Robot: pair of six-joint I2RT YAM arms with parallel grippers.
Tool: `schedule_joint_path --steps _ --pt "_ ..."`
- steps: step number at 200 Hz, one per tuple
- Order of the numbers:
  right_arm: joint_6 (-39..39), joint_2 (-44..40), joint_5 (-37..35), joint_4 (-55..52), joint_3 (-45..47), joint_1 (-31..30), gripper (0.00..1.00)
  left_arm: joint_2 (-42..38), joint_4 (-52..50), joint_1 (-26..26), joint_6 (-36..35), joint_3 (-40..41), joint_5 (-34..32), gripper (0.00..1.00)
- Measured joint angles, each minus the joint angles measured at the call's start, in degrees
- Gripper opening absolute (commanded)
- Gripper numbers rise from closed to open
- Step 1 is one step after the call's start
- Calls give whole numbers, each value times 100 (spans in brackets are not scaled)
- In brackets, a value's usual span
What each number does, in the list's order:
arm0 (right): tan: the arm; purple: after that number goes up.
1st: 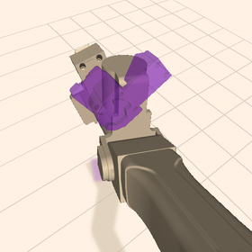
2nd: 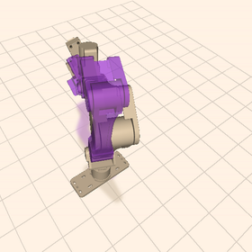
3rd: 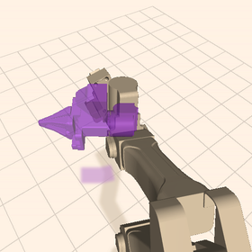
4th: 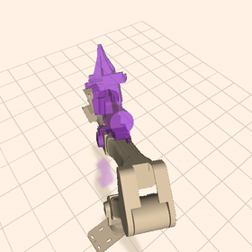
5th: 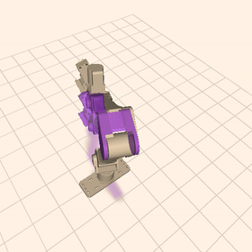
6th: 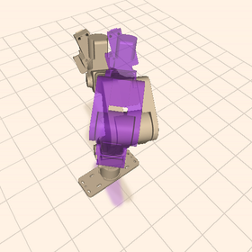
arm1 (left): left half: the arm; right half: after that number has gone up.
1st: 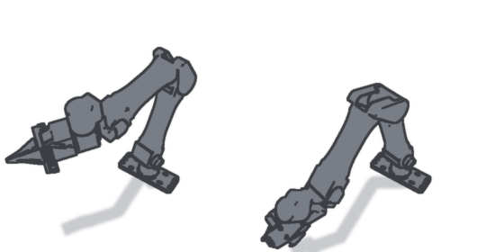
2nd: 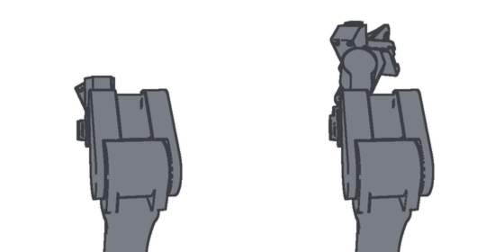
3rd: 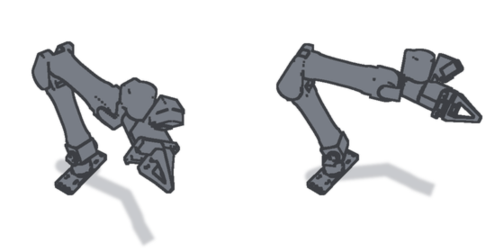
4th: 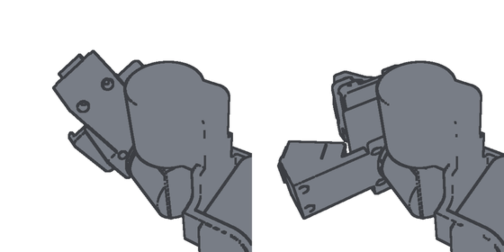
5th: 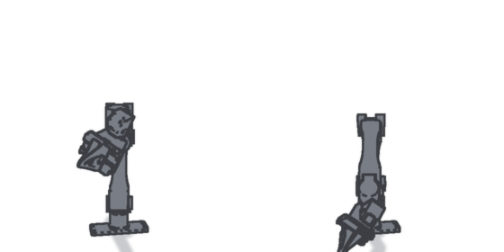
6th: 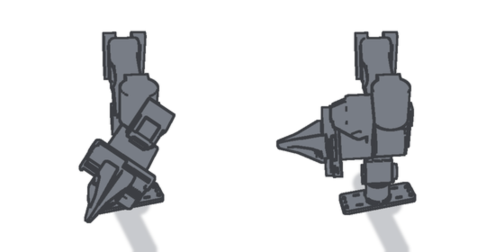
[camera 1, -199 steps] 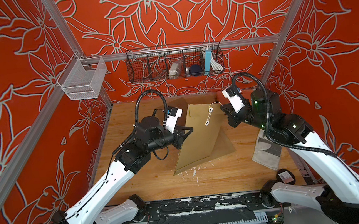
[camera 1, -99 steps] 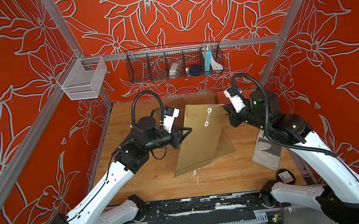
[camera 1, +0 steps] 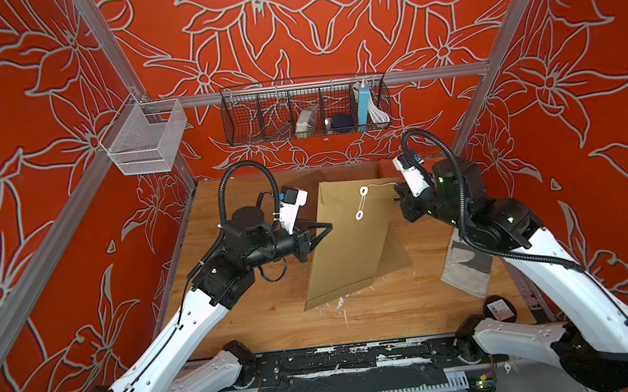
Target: Open the file bag
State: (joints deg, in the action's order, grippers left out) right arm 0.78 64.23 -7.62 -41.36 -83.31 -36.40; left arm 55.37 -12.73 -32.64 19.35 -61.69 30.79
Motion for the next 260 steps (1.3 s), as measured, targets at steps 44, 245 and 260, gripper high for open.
schedule_joint_path --steps 44,245,260 --pt "26 0 -98 -28 61 0 0 -72 -2 59 2 31 0 0" --pt "323 55 1965 481 476 0 0 -208 -433 -450 -96 -177 -1648 0" --pt "380 70 2087 595 522 0 0 -179 -507 -859 -234 -289 -2245 0"
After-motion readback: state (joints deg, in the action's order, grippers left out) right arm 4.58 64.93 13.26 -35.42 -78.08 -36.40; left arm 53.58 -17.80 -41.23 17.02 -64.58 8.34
